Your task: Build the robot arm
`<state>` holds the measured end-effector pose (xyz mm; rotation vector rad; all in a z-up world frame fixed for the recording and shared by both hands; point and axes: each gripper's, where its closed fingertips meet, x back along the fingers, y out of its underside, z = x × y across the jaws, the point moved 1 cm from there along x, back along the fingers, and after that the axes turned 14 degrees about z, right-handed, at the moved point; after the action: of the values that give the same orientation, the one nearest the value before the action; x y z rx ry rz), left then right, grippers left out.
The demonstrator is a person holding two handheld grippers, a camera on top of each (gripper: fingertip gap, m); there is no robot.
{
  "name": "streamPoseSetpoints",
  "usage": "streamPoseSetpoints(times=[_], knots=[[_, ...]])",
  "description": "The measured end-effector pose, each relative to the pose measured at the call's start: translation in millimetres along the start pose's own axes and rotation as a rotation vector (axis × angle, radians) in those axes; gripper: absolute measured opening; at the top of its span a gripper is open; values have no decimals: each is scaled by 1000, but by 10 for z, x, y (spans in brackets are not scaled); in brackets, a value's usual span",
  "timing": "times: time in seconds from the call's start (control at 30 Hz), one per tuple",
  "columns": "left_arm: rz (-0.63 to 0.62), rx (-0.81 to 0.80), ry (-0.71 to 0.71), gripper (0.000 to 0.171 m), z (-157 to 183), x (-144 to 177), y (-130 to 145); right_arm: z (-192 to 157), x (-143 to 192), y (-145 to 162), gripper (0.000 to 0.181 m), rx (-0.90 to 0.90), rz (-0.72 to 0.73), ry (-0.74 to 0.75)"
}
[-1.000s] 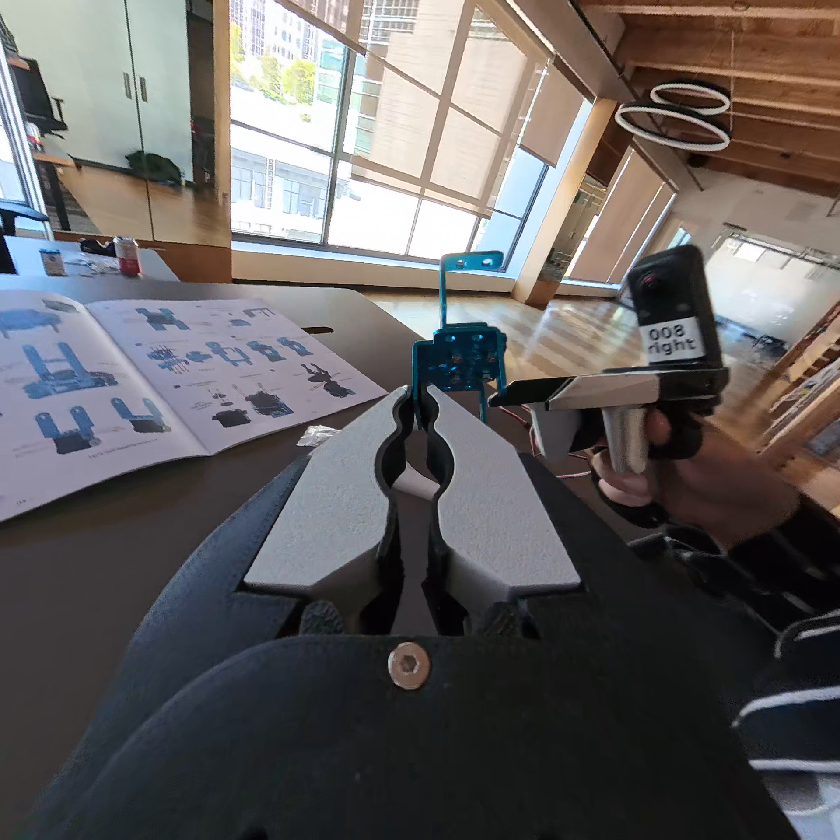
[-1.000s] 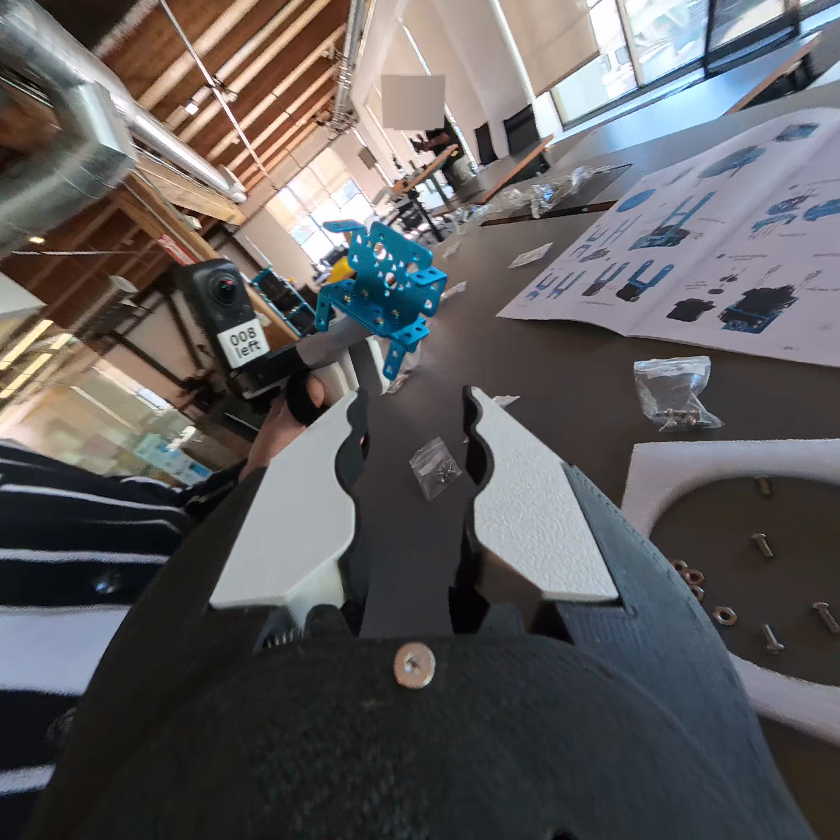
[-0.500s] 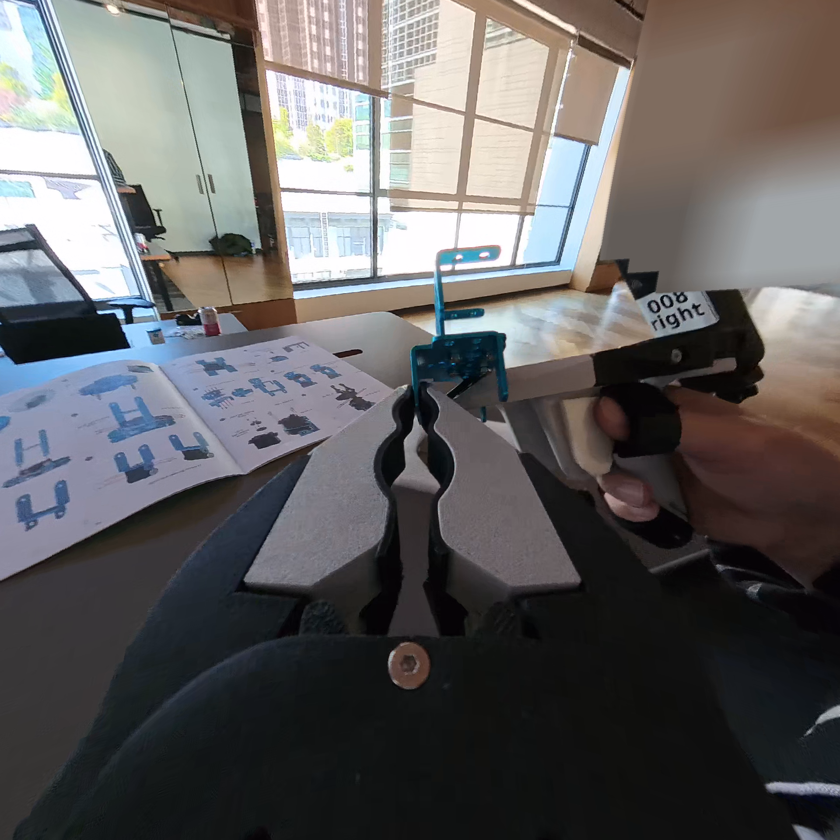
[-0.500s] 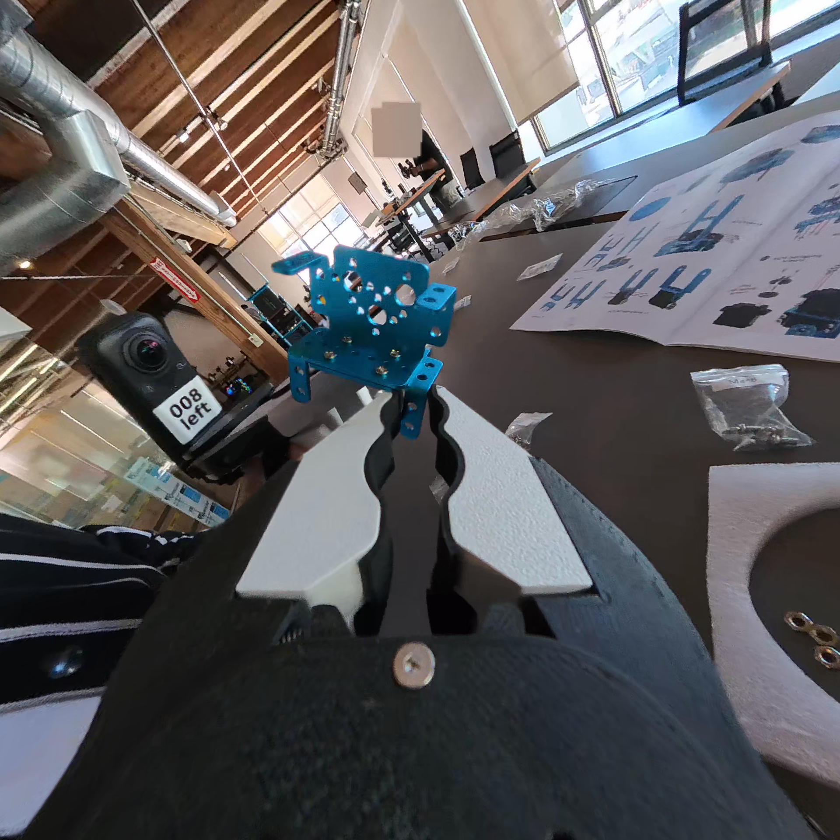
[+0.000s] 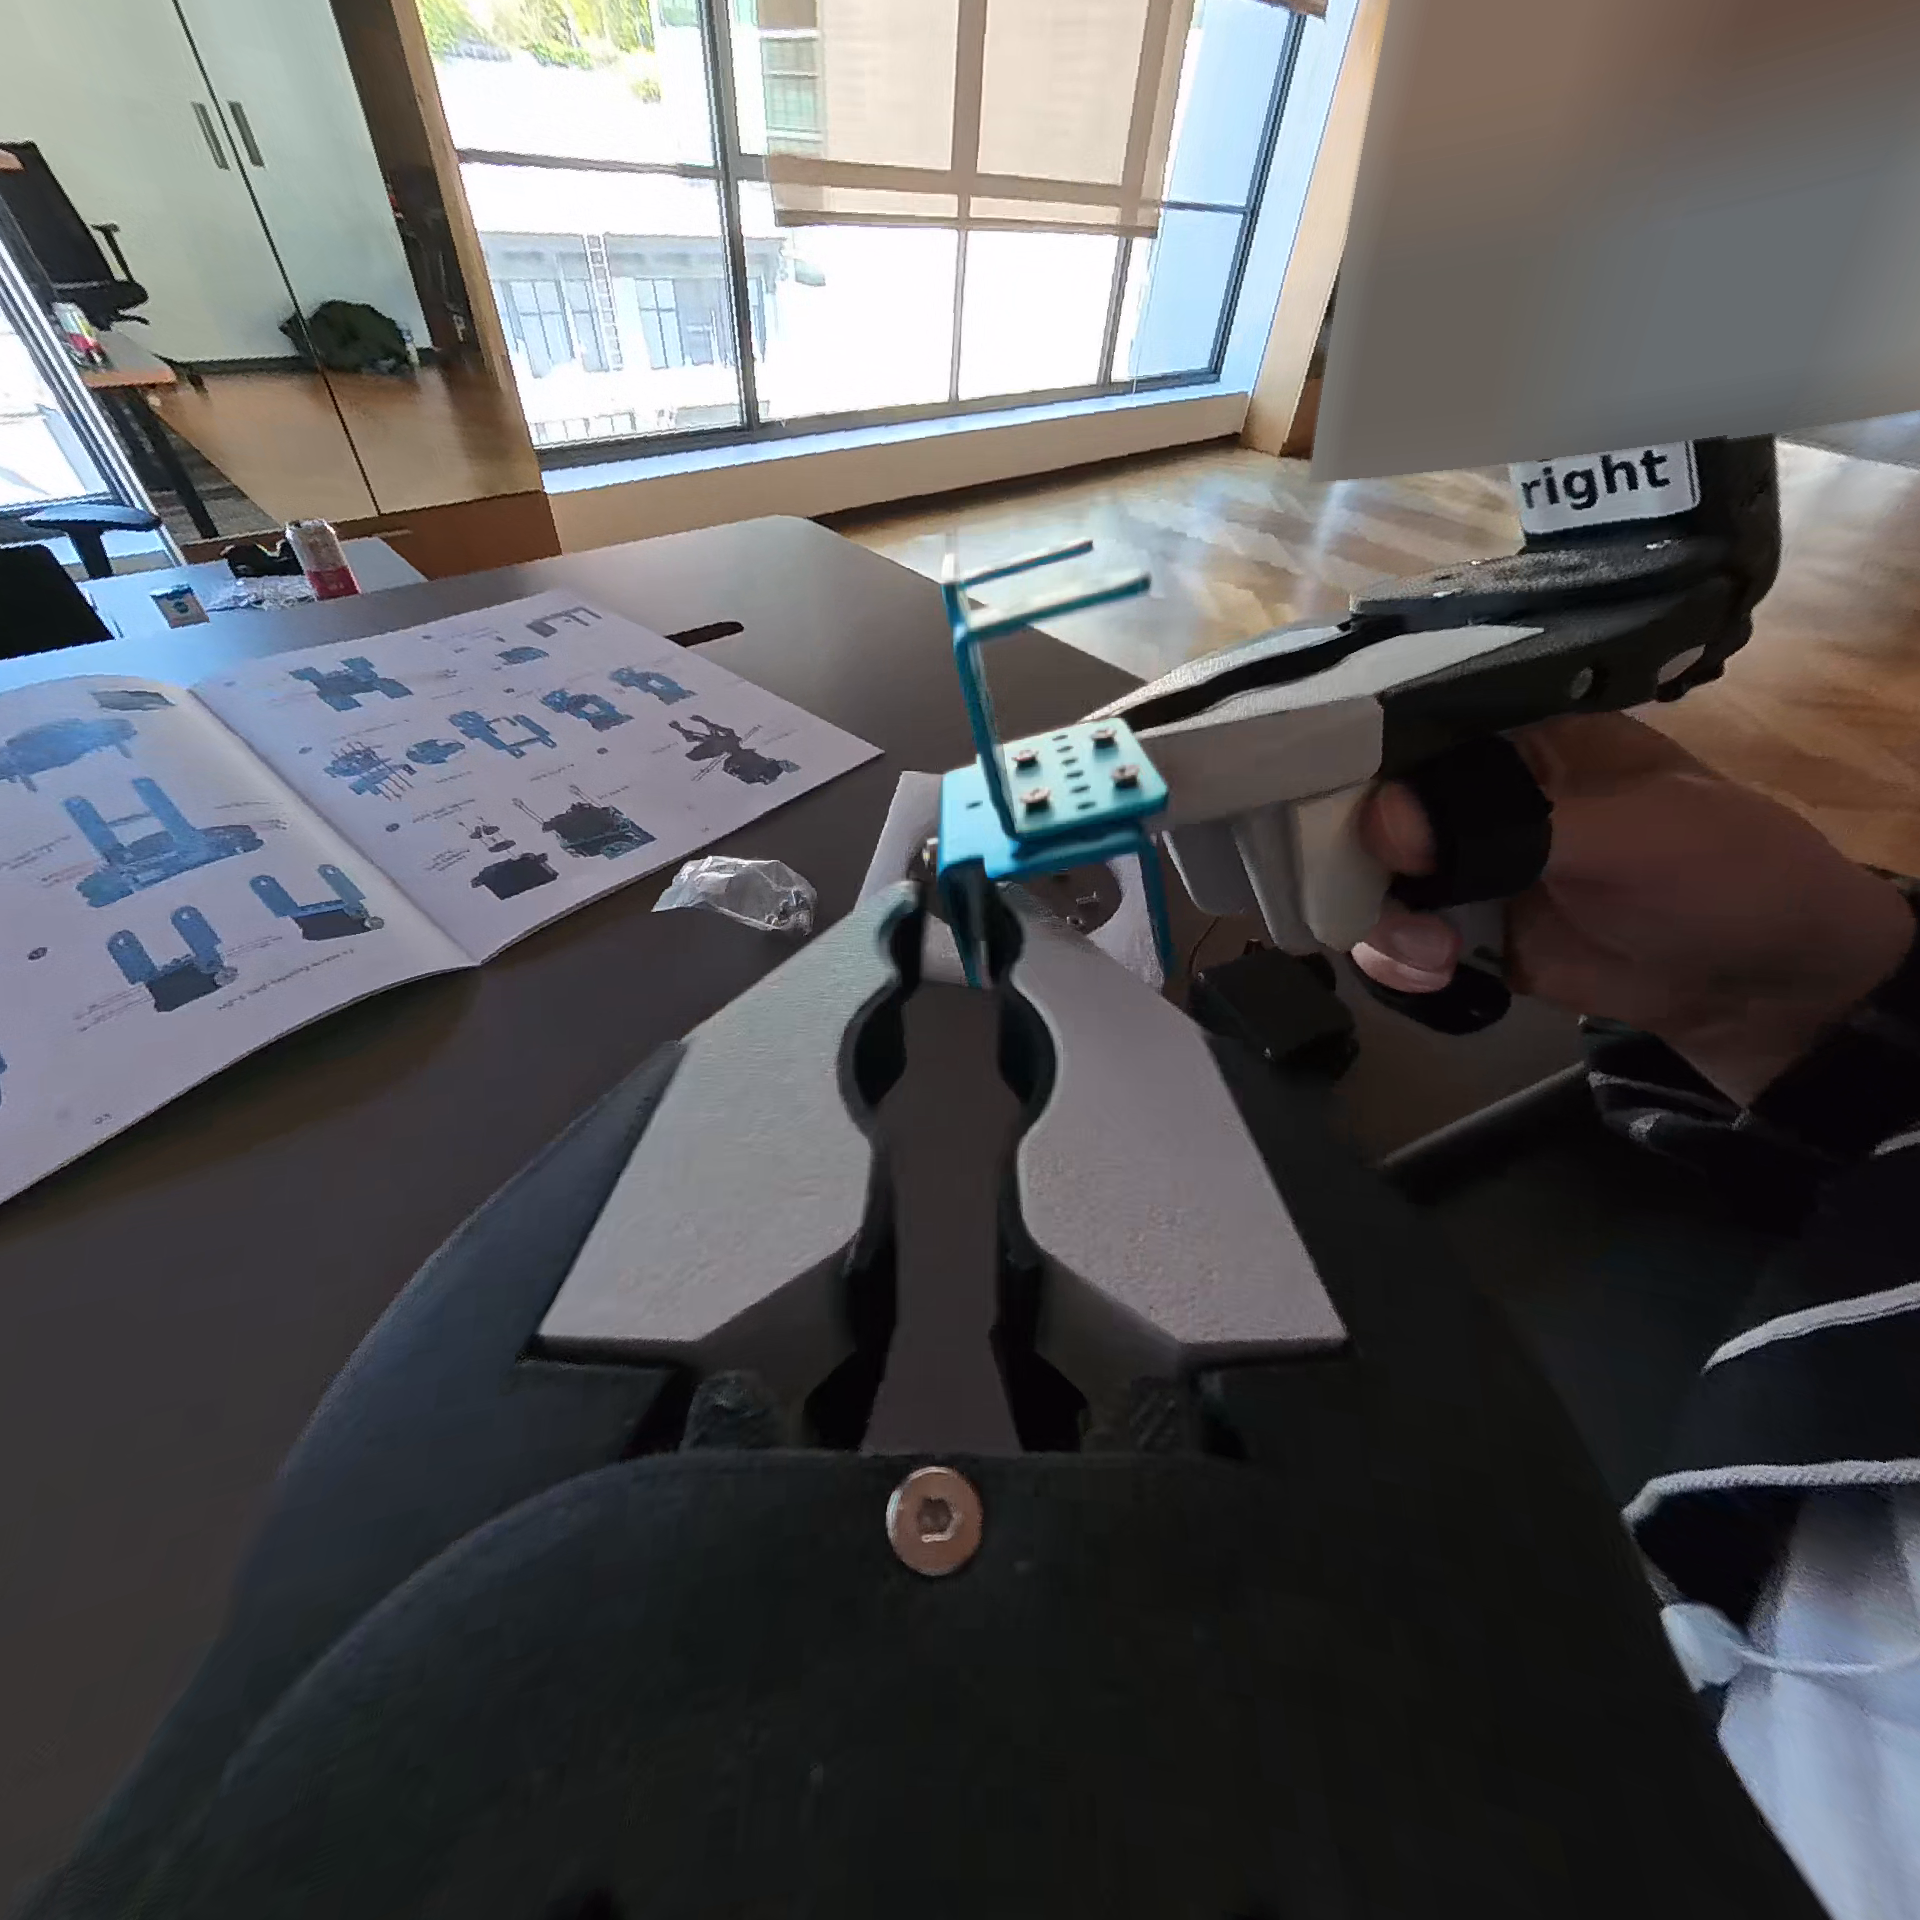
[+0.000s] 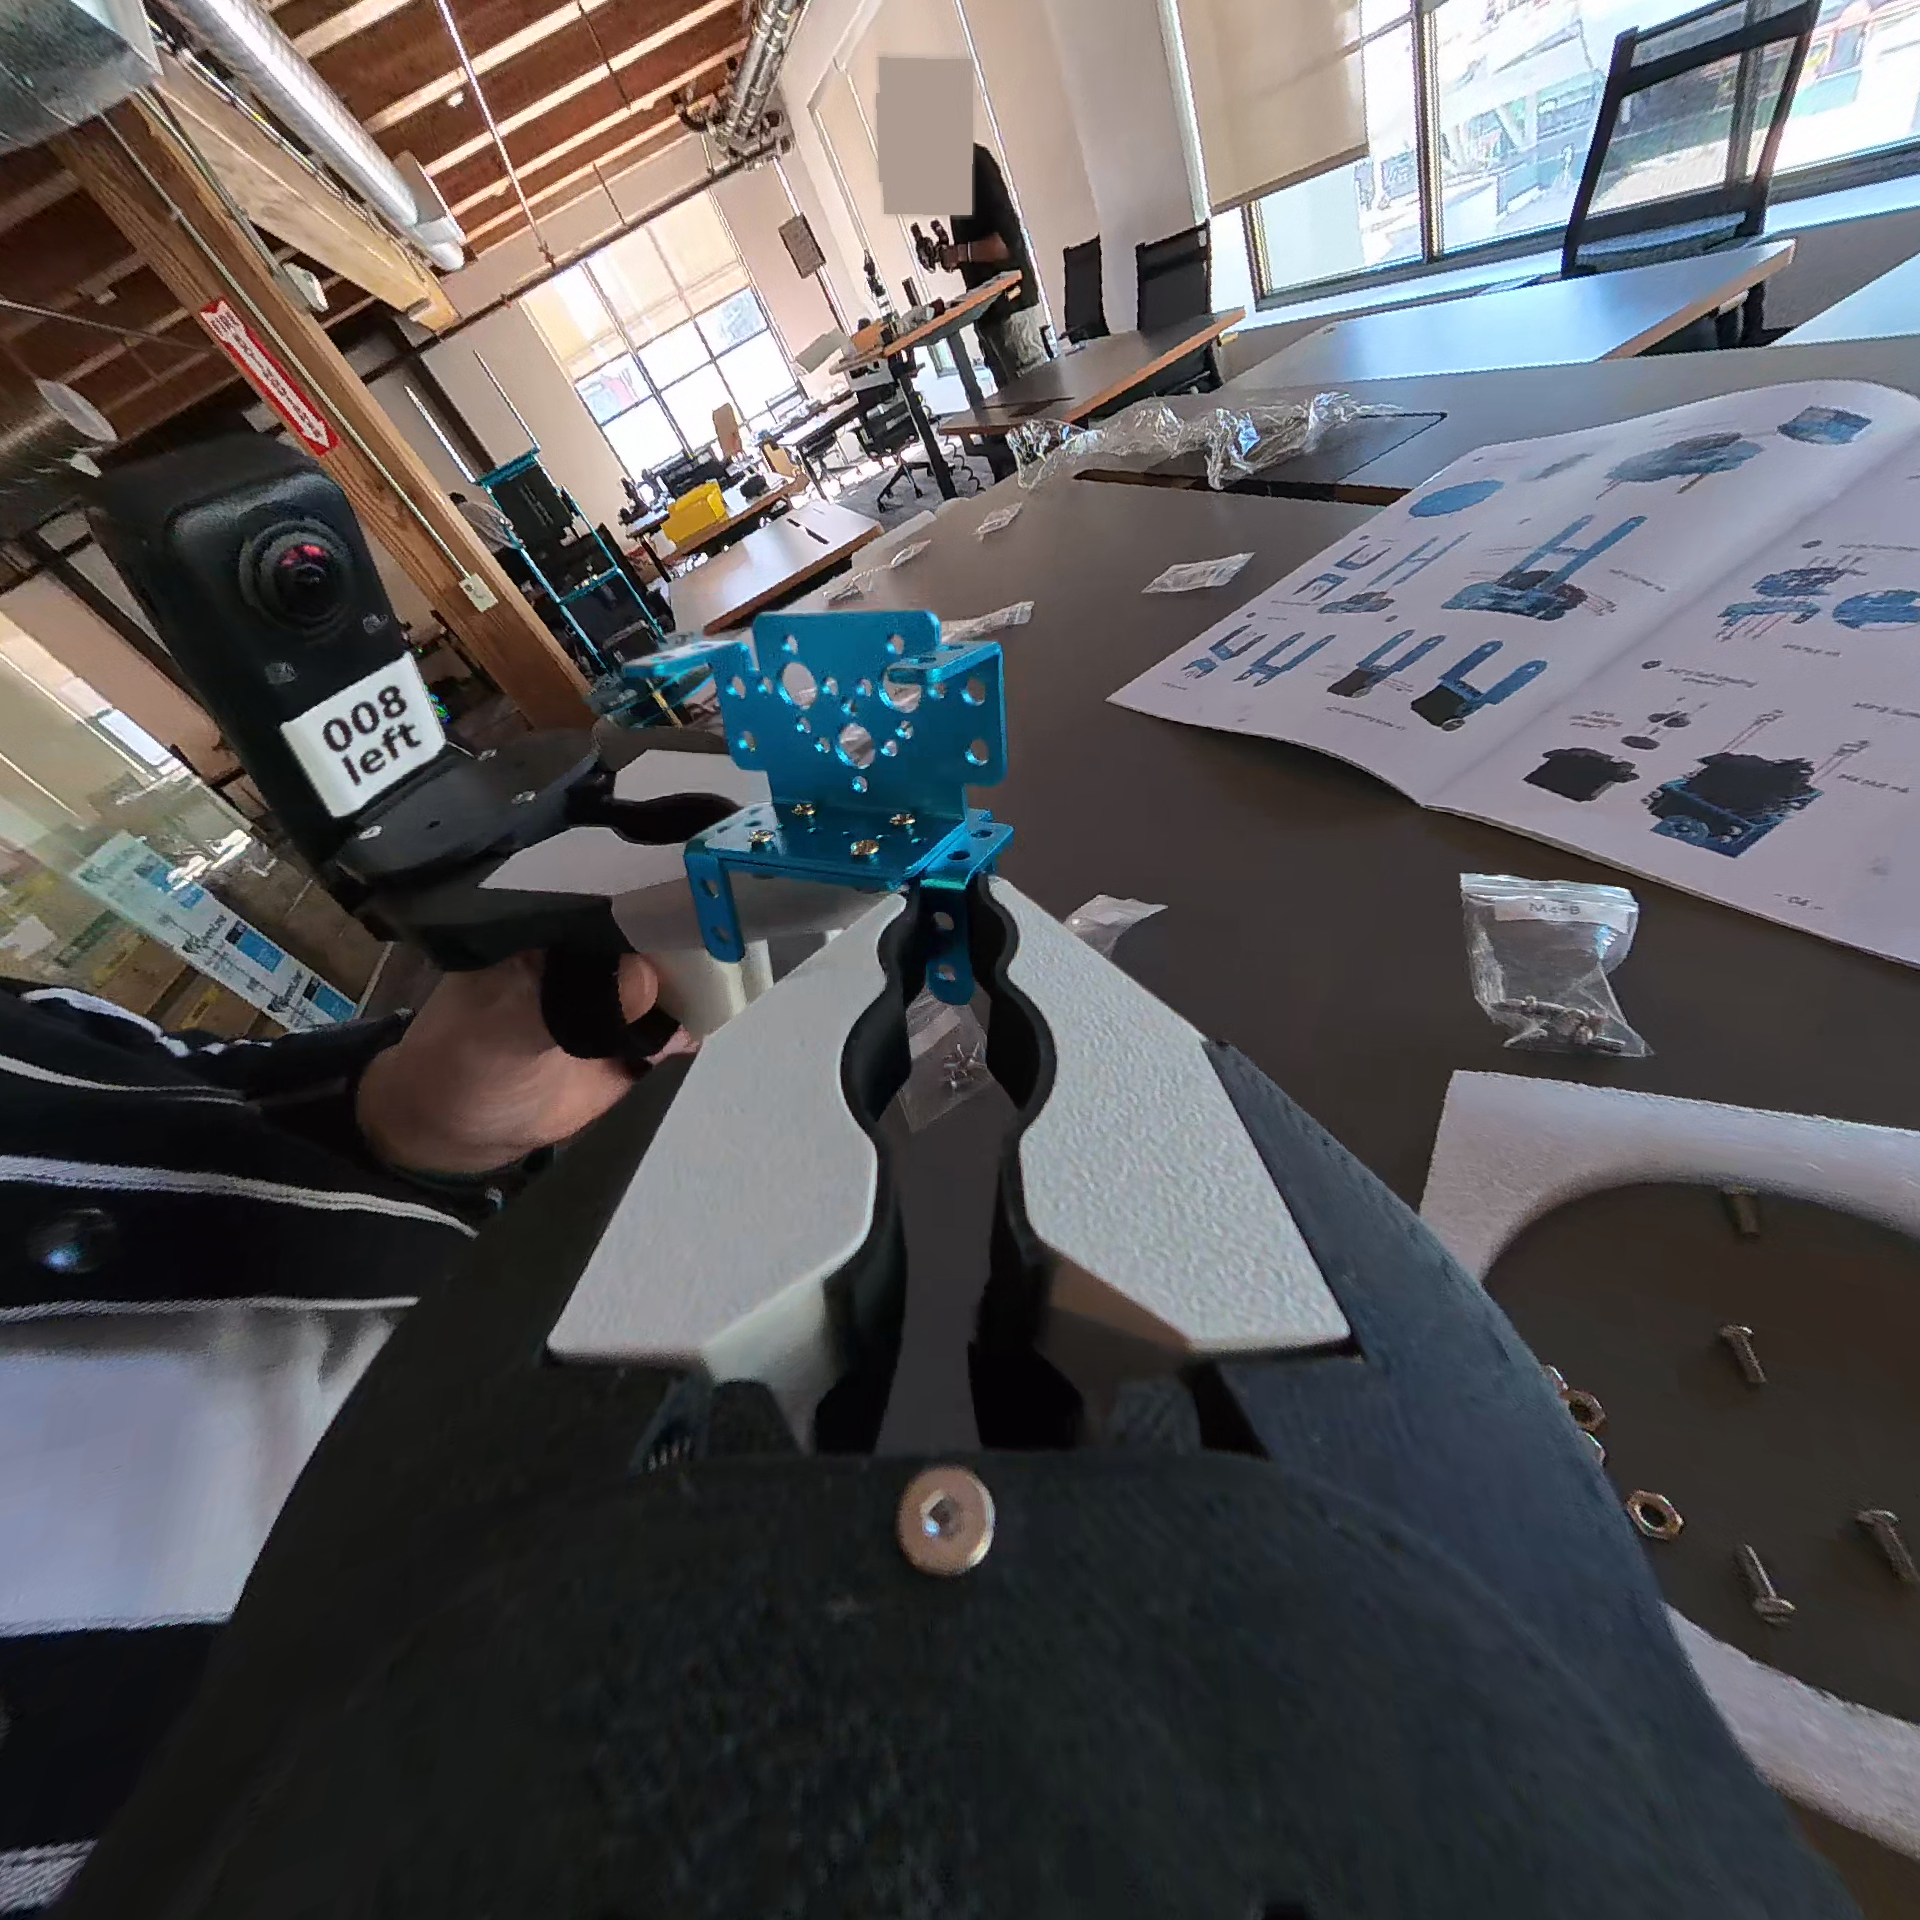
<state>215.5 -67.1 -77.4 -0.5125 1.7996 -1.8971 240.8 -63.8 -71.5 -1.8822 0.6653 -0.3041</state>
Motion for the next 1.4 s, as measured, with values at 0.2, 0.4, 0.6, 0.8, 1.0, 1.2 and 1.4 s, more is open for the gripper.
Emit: streamPoseSetpoints(times=[0.2, 0.4, 0.6, 0.8, 1.0, 1.2, 1.4], knots=[[-8, 49, 27, 2, -16, 26, 68, 6, -12, 98, 7, 11, -31, 7], [-53, 38, 20, 1, -62, 22, 135, 80, -40, 183, 10, -29, -51, 31], [-77, 77, 29, 1, -42, 25, 139, 60, -32, 177, 7, -39, -46, 25], [-82, 59, 36, 1, -30, 16, 117, 50, -20, 149, 6, -1, -38, 30], [-83, 41, 45, 3, -5, 78, 46, -15, -37, 125, 6, -104, -9, -25], [-67, 42, 11, 23, -33, 286, -117, -103, -41, 14, 6, -111, 24, -46], [-13, 74, -35, 24, -65, 743, -305, -309, 2, -95, 6, -106, 33, -49]])
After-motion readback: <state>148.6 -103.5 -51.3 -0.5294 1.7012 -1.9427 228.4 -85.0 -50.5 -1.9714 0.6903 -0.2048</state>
